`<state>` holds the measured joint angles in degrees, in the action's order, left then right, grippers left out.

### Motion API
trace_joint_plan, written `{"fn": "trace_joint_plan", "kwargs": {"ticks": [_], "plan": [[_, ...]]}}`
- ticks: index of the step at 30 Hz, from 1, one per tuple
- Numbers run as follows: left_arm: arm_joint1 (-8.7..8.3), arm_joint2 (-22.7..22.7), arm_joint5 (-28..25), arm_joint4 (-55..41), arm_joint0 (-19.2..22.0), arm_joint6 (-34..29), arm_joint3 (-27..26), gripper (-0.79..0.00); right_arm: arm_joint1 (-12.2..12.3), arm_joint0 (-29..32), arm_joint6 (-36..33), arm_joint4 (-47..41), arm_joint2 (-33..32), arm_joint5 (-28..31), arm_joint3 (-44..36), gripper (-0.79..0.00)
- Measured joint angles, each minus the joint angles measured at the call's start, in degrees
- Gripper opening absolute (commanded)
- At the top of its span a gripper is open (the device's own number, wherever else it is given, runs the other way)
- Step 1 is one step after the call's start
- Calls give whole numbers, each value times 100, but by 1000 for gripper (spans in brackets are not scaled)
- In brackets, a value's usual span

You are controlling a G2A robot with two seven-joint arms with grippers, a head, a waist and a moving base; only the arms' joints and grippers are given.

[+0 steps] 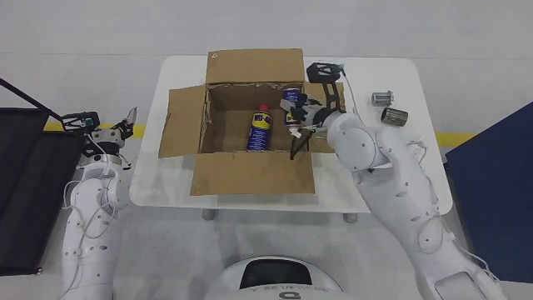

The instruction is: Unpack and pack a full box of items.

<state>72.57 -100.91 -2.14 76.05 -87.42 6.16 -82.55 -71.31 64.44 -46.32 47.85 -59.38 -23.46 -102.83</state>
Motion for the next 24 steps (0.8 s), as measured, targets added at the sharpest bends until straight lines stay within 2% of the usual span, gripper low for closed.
{"fn": "trace_joint_plan", "kwargs": {"ticks": [7,8,10,13,15,16,17,18,24], "plan": [[0,0,0,0,0,0,0,0,-261,-629,205,247,896,-529,1203,-785],[0,0,0,0,0,0,0,0,-294,-659,260,329,1012,-596,1306,-757],[0,0,0,0,0,0,0,0,-374,-737,321,383,1240,-688,1513,-634],[0,0,0,0,0,0,0,0,-482,-862,411,418,1460,-844,1765,-582],[0,0,0,0,0,0,0,0,-541,-929,397,380,1555,-841,1877,-419],[0,0,0,0,0,0,0,0,-559,-952,390,365,1574,-828,1914,-289],[0,0,0,0,0,0,0,0,-575,-969,390,356,1583,-822,1945,-92],[0,0,0,0,0,0,0,0,-592,-980,390,348,1587,-819,1974,0],[0,0,0,0,0,0,0,0,-618,-918,467,448,1497,-819,1954,0]]}}
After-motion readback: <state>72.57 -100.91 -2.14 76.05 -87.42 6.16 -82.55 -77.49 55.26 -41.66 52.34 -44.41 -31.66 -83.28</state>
